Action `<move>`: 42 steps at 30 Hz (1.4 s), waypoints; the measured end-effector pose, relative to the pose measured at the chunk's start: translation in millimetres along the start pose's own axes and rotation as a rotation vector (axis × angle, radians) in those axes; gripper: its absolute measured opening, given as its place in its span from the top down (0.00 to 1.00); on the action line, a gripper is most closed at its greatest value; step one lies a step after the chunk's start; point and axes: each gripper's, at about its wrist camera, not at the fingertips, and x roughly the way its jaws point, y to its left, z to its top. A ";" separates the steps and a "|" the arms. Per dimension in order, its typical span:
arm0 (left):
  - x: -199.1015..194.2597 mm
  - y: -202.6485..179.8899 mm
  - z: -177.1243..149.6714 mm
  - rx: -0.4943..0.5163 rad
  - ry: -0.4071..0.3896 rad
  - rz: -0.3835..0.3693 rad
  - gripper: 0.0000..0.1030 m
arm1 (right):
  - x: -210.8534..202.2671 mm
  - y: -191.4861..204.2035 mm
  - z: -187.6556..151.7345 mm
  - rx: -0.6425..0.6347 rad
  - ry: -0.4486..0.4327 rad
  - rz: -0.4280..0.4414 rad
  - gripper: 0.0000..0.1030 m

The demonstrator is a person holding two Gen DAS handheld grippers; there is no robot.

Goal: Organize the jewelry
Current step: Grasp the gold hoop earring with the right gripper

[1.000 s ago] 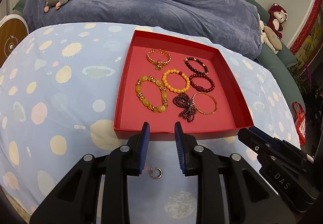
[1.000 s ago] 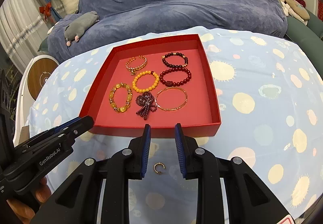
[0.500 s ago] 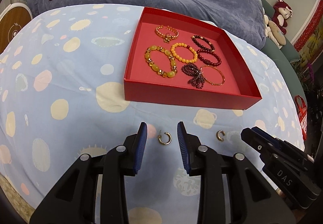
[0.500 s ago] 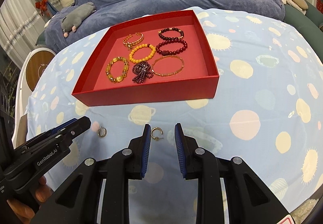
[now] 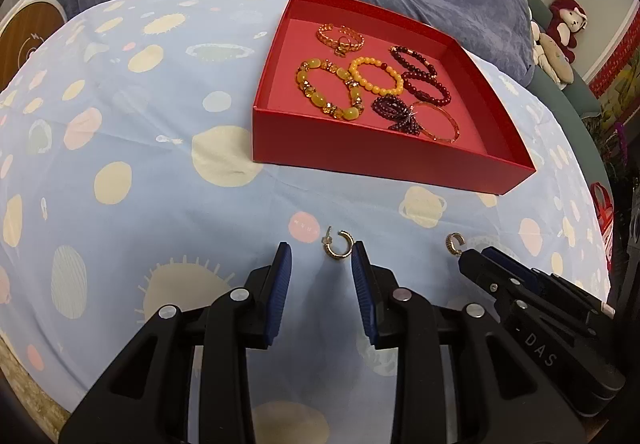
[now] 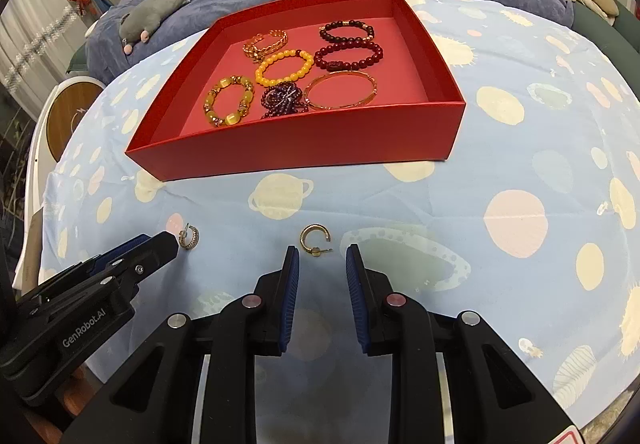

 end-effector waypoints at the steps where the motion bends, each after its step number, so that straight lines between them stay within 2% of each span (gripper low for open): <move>1: 0.4 0.3 0.5 0.001 0.001 0.000 0.71 | 1.7 0.6 0.5 0.000 0.001 0.000 0.76; 17: 7.2 3.0 -1.2 0.005 0.021 -0.013 0.71 | 15.7 9.7 9.8 -0.051 -0.012 -0.014 0.76; 23: 8.6 -0.6 -1.9 0.012 0.022 -0.010 0.70 | 15.9 9.9 7.6 -0.078 -0.025 -0.043 0.83; 34: 13.9 -8.7 0.9 0.030 -0.001 0.012 0.71 | 10.9 4.3 3.0 -0.036 -0.020 -0.033 0.83; 42: 16.3 -12.5 1.5 0.033 -0.013 -0.009 0.72 | 8.9 0.6 0.0 -0.014 -0.016 -0.025 0.83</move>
